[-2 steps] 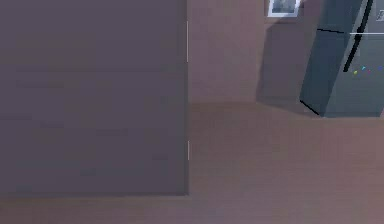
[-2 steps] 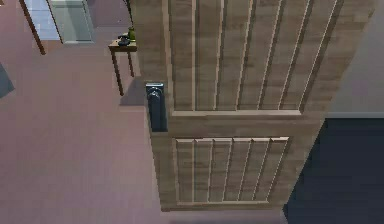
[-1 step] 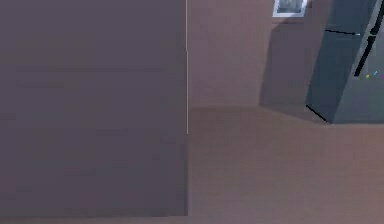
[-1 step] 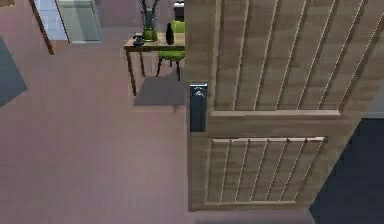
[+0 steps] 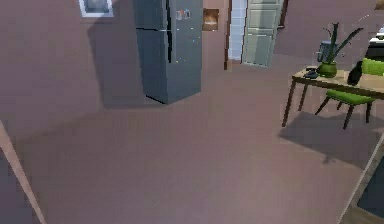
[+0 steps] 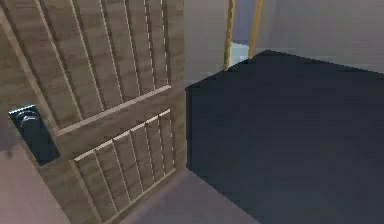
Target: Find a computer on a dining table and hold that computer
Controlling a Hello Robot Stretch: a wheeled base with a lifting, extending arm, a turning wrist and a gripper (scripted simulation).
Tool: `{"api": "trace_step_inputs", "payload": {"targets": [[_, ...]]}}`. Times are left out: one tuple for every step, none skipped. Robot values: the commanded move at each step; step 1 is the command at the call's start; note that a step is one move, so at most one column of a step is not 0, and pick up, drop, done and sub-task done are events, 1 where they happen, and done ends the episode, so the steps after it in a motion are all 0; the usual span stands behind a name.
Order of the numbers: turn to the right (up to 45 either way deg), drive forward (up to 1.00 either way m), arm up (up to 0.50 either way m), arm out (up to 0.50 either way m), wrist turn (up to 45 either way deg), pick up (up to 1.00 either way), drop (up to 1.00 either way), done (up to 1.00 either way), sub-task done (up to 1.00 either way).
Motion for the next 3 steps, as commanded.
{"api": "trace_step_inputs", "payload": {"targets": [[12.0,0.0,0.0,0.0,0.0,0.0,0.0,0.0,0.0],[0.0,1.0,0.0,0.0,0.0,0.0,0.0,0.0,0.0],[0.0,1.0,0.0,0.0,0.0,0.0,0.0,0.0,0.0]]}}
